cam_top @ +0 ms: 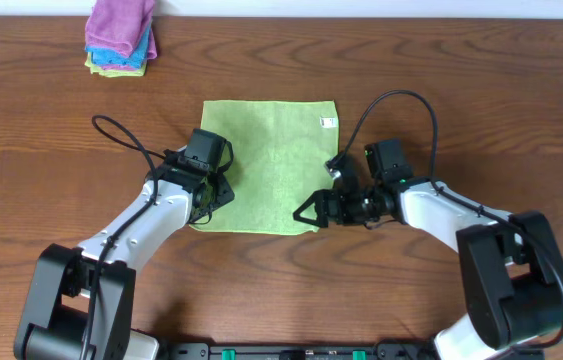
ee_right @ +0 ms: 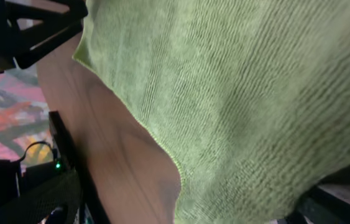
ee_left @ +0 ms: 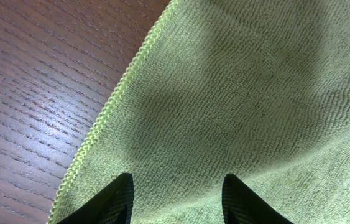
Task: Fold the cloth
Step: 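Grasp the cloth's near left and right edges with both grippers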
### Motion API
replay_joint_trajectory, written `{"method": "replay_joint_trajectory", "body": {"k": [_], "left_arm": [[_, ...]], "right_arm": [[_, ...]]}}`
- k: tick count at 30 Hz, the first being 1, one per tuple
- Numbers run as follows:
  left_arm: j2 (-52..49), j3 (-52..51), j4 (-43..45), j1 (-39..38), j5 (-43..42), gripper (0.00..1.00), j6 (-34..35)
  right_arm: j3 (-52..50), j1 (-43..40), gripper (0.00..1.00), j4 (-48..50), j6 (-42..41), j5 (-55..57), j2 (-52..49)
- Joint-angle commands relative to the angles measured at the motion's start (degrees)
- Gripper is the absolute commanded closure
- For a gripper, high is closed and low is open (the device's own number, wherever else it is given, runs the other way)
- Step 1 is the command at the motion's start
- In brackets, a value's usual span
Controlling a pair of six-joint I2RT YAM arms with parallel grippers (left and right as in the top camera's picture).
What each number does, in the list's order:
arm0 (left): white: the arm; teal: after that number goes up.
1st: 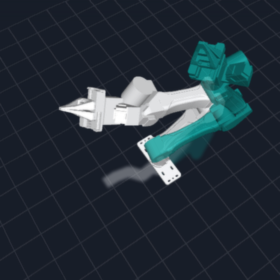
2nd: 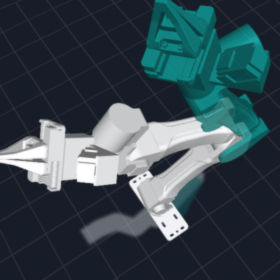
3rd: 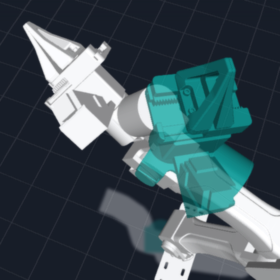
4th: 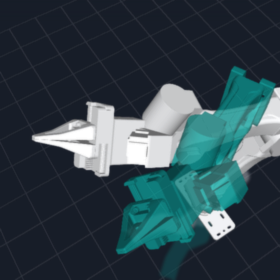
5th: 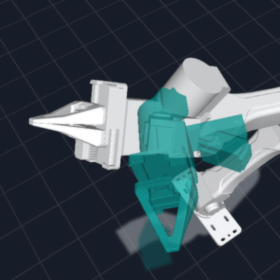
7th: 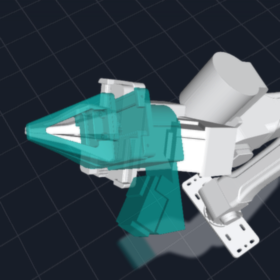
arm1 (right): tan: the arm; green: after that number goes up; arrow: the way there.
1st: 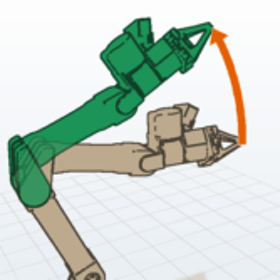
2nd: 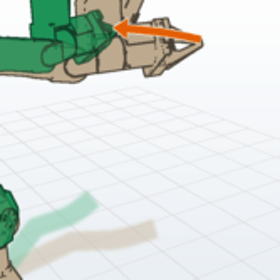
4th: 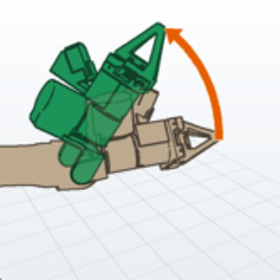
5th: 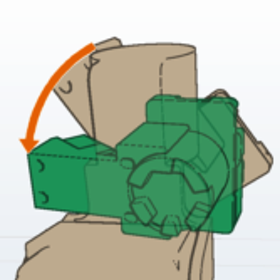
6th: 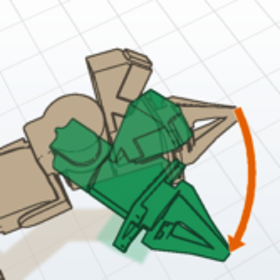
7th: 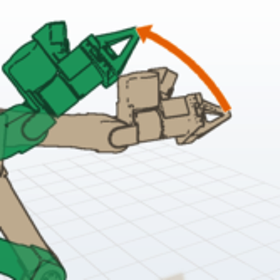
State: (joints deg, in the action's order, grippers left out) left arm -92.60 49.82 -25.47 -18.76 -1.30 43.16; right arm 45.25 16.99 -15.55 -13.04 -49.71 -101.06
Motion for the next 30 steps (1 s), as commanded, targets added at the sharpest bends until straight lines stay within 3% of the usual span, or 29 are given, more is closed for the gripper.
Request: {"method": "replay_joint_trajectory", "body": {"k": [1, 15, 30], "left_arm": [[-0.8, -0.2, 0.0, 0.0, 0.2, 0.53, -1.0], [-0.8, -0.2, -2.4, 0.0, 0.6, 0.53, -4.4], [-0.8, -0.2, -2.6, 0.0, 0.6, 0.53, -4.4]], "right_arm": [[-1.0, 0.8, 0.04, -0.5, -0.7, -1.1, -1.8], [-0.4, -2.3, 0.09, -3.1, -2.4, -5.0, -0.4], [-0.3, -6.4, 0.12, -5.1, -2.1, -5.0, 7.8]]}}
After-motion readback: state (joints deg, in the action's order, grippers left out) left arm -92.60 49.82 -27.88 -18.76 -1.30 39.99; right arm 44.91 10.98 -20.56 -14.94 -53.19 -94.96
